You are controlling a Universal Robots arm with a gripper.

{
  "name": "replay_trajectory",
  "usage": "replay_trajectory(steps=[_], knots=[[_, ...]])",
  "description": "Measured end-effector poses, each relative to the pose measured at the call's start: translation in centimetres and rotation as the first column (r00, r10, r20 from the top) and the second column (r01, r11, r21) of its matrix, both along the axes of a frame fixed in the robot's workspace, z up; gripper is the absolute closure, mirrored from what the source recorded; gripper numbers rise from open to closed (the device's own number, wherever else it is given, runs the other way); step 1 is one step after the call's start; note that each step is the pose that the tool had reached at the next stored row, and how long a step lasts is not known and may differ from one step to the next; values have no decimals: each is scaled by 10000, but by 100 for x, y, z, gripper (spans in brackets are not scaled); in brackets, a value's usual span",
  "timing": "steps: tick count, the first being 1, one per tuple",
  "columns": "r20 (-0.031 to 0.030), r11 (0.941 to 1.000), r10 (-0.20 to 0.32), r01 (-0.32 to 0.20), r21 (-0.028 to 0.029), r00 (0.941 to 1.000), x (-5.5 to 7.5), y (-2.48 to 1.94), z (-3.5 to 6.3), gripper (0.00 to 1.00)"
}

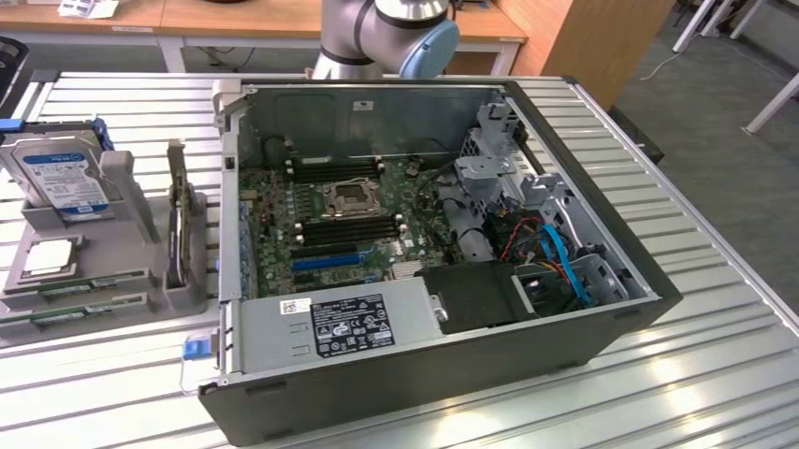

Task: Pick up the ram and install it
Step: 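Pick up the ram and move it above insertion slot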

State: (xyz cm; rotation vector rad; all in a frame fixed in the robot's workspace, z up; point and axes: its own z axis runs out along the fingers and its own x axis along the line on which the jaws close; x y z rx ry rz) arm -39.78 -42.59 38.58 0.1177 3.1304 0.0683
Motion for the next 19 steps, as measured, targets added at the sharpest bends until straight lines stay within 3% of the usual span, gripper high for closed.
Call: replay_trajectory(steps=[11, 16, 19], knots=[[-1, 9999, 127, -127, 0, 9999, -1, 0, 0, 90], [-1, 9974, 727, -727, 0, 9974, 0, 0, 0, 90], [0, 9918, 1276, -1276, -1, 9918, 0, 0, 0, 90]])
